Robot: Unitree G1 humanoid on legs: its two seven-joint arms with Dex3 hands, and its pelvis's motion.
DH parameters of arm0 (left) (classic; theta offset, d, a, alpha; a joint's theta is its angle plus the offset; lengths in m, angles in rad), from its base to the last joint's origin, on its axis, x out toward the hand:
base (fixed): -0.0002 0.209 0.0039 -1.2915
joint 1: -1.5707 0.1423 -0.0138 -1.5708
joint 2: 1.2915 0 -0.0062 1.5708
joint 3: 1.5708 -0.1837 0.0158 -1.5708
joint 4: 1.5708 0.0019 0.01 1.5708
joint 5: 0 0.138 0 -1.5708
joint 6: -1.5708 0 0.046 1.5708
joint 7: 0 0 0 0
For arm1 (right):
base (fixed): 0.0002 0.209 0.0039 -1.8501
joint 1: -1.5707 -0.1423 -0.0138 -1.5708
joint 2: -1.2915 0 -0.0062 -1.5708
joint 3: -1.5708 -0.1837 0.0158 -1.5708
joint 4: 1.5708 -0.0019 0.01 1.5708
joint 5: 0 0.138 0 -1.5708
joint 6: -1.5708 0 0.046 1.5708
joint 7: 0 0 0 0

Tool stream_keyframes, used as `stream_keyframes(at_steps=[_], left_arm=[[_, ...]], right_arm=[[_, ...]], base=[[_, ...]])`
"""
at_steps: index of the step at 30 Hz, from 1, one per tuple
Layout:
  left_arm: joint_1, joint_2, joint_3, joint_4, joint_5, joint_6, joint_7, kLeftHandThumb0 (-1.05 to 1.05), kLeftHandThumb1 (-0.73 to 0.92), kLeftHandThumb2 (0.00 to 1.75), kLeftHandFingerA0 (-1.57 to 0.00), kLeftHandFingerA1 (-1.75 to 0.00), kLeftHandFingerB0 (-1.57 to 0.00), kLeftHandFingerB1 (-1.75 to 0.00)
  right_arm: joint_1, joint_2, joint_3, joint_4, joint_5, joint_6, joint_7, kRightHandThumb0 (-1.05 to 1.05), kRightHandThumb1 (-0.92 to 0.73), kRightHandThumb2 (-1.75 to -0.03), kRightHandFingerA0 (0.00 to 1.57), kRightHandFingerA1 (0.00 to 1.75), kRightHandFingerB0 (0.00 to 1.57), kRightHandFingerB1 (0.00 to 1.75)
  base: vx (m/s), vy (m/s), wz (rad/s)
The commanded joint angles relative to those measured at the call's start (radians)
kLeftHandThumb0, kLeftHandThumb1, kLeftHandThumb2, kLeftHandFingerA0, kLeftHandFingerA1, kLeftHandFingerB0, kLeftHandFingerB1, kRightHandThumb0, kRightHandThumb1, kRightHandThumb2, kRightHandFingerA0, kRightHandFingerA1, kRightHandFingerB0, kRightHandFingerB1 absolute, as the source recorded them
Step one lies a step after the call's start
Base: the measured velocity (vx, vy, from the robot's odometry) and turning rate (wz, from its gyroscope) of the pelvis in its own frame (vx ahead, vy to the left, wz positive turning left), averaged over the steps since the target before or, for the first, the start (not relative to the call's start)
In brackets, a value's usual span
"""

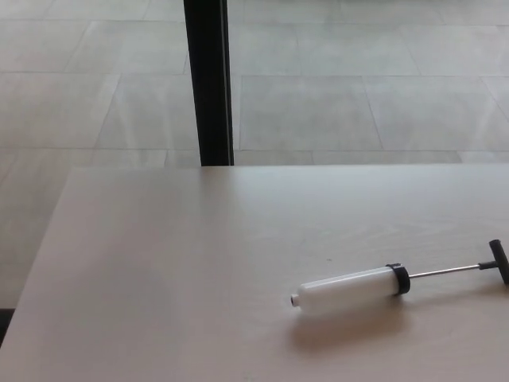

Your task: The robot uses its left hand to lift the air pump kept on the middle of the desk and use the right hand to compress the handle

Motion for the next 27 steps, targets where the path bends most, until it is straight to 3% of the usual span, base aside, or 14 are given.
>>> stream_keyframes(at_steps=[1, 3, 4, 5, 6, 7, 10, 11, 13, 14, 20, 22, 23, 27], left_arm=[[-0.041, 0.077, 0.305, 0.07, -0.286, 0.011, 0.091, -0.57, 0.65, 0.9, -0.19, -0.57, -0.1, -0.48], [-0.042, 0.07, 0.352, 0.059, -0.3, 0.003, 0.132, -0.52, 0.79, 0.63, -0.17, -0.55, -0.15, -0.4], [-0.05, 0.082, 0.371, 0.042, -0.299, 0.023, 0.161, -0.34, 0.68, 1.16, -0.02, -0.54, 0.0, -0.52], [-0.054, 0.083, 0.378, 0.038, -0.293, 0.017, 0.165, -0.34, 0.68, 1.16, -0.02, -0.54, 0.0, -0.52], [-0.09, 0.113, 0.363, 0.063, -0.263, 0.019, 0.193, -0.61, 0.69, 0.93, -0.16, -0.57, -0.09, -0.47], [-0.13, 0.139, 0.368, 0.091, -0.257, 0.029, 0.226, -0.61, 0.66, 0.94, -0.24, -0.67, -0.09, -0.52], [-0.177, 0.16, 0.393, 0.098, -0.278, 0.014, 0.159, -0.57, 0.89, 0.66, -0.15, -0.55, -0.13, -0.45], [-0.192, 0.164, 0.376, 0.095, -0.253, 0.009, 0.159, -0.58, 0.89, 0.66, -0.15, -0.53, -0.13, -0.42], [-0.215, 0.172, 0.381, 0.105, -0.253, 0.008, 0.152, -0.31, 0.63, 1.14, -0.08, -0.55, -0.07, -0.53], [-0.261, 0.175, 0.387, 0.095, -0.262, 0.027, 0.161, -0.53, 0.83, 0.64, -0.16, -0.54, -0.14, -0.45], [-0.372, 0.201, 0.35, 0.138, -0.234, 0.03, 0.2, -0.59, 0.66, 0.9, -0.2, -0.6, -0.07, -0.48], [-0.4, 0.2, 0.327, 0.122, -0.231, 0.03, 0.191, -0.58, 0.68, 0.91, -0.15, -0.58, -0.06, -0.48], [-0.41, 0.199, 0.315, 0.117, -0.229, 0.034, 0.185, -0.54, 0.85, 0.67, -0.15, -0.54, -0.07, -0.35], [-0.428, 0.181, 0.255, 0.072, -0.214, 0.047, 0.146, -0.5, 0.86, 0.65, -0.19, -0.54, -0.13, -0.38]], right_arm=[[-0.099, -0.145, -0.34, 0.056, 0.324, -0.062, -0.11, -0.62, -0.69, -0.98, 0.27, 0.63, 0.11, 0.45], [-0.109, -0.159, -0.377, 0.068, 0.333, -0.056, -0.132, -0.61, -0.67, -0.96, 0.26, 0.61, 0.14, 0.46], [-0.125, -0.175, -0.41, 0.071, 0.346, -0.05, -0.164, -0.63, -0.67, -0.99, 0.27, 0.66, 0.13, 0.47], [-0.134, -0.182, -0.432, 0.073, 0.36, -0.049, -0.161, -0.63, -0.67, -0.99, 0.27, 0.66, 0.13, 0.47], [-0.151, -0.212, -0.468, 0.085, 0.378, -0.044, -0.173, -0.62, -0.83, -0.65, 0.24, 0.72, 0.21, 0.38], [-0.168, -0.229, -0.489, 0.099, 0.384, -0.054, -0.182, -0.64, -0.65, -0.97, 0.25, 0.67, 0.14, 0.49], [-0.2, -0.274, -0.507, 0.13, 0.361, -0.042, -0.225, -0.63, -0.66, -0.98, 0.3, 0.76, 0.14, 0.49], [-0.205, -0.281, -0.514, 0.133, 0.353, -0.026, -0.243, -0.58, -0.82, -0.64, 0.24, 1.07, 0.22, 0.42], [-0.214, -0.284, -0.52, 0.15, 0.343, -0.023, -0.249, -0.61, -0.66, -0.96, 0.3, 0.78, 0.16, 0.5], [-0.18, -0.27, -0.465, 0.182, 0.281, 0.023, -0.242, -0.59, -0.83, -0.65, 0.28, 0.74, 0.23, 0.45], [-0.167, -0.222, -0.433, 0.215, 0.286, 0.122, -0.236, -0.62, -0.82, -0.65, 0.33, 0.77, 0.23, 0.48], [-0.142, -0.202, -0.375, 0.222, 0.272, 0.191, -0.132, -0.64, -0.7, -1.0, 0.28, 0.65, 0.16, 0.48], [-0.135, -0.202, -0.346, 0.226, 0.264, 0.217, -0.1, -0.62, -0.85, -0.65, 0.35, 0.71, 0.28, 0.35], [-0.112, -0.206, -0.319, 0.216, 0.296, 0.264, -0.031, -0.61, -0.85, -0.65, 0.28, 0.65, 0.29, 0.36]], base=[[0.0, 0.0, 0.0], [0.0, 0.0, 0.0], [0.0, 0.0, 0.0], [0.0, 0.0, 0.0], [0.0, 0.0, 0.0], [0.0, 0.0, 0.0], [0.0, 0.0, 0.0], [0.0, 0.0, 0.0], [0.0, 0.0, 0.0], [0.0, 0.0, 0.0], [0.0, 0.0, 0.0], [0.0, 0.0, 0.0], [0.0, 0.0, 0.0], [0.0, 0.0, 0.0]])
